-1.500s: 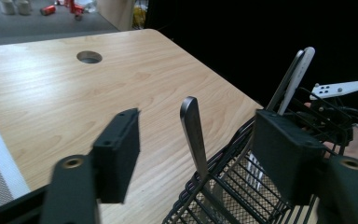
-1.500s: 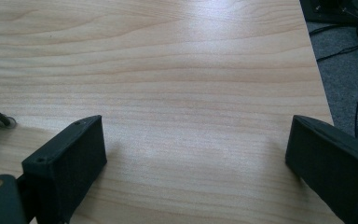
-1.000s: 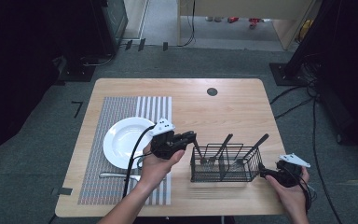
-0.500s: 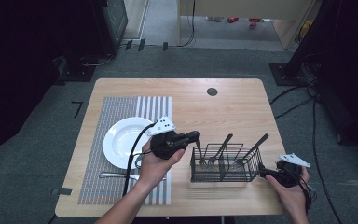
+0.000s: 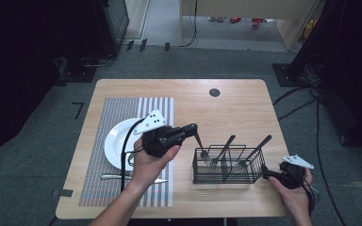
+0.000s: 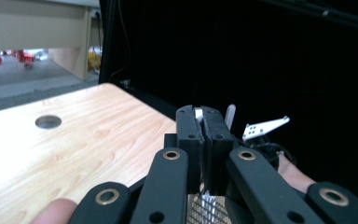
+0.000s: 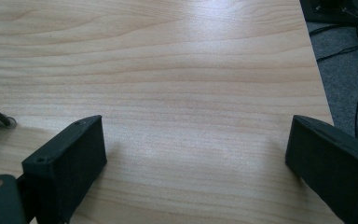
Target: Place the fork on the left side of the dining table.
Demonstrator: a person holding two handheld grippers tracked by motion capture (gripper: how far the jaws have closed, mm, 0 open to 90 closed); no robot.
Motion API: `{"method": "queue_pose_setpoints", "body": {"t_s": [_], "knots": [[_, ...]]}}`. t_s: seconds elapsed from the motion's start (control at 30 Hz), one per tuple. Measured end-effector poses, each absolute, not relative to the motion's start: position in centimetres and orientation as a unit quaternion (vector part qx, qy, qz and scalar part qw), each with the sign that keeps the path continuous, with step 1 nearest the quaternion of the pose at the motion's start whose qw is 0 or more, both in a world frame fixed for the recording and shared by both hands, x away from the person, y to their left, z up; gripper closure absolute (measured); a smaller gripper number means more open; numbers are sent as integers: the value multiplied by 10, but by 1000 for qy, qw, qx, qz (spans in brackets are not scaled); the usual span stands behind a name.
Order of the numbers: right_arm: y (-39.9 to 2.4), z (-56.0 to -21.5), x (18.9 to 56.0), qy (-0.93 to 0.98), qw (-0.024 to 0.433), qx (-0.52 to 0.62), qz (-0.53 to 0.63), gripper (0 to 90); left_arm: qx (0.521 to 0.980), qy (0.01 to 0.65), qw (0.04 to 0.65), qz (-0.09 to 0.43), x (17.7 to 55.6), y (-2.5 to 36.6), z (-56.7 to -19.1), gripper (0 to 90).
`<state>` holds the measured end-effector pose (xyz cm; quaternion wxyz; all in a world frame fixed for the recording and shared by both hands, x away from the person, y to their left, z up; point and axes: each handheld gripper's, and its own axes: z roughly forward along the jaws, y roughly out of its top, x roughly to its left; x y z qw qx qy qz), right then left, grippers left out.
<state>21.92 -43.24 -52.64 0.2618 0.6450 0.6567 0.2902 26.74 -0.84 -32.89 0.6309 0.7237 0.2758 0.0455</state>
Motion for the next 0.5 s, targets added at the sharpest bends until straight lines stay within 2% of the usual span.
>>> {"method": "queue_pose_setpoints", "body": {"t_s": [0.5], "knots": [[-432, -526, 219, 657, 262, 645, 290, 47, 675, 289, 677, 47, 274, 18, -303, 893]]}}
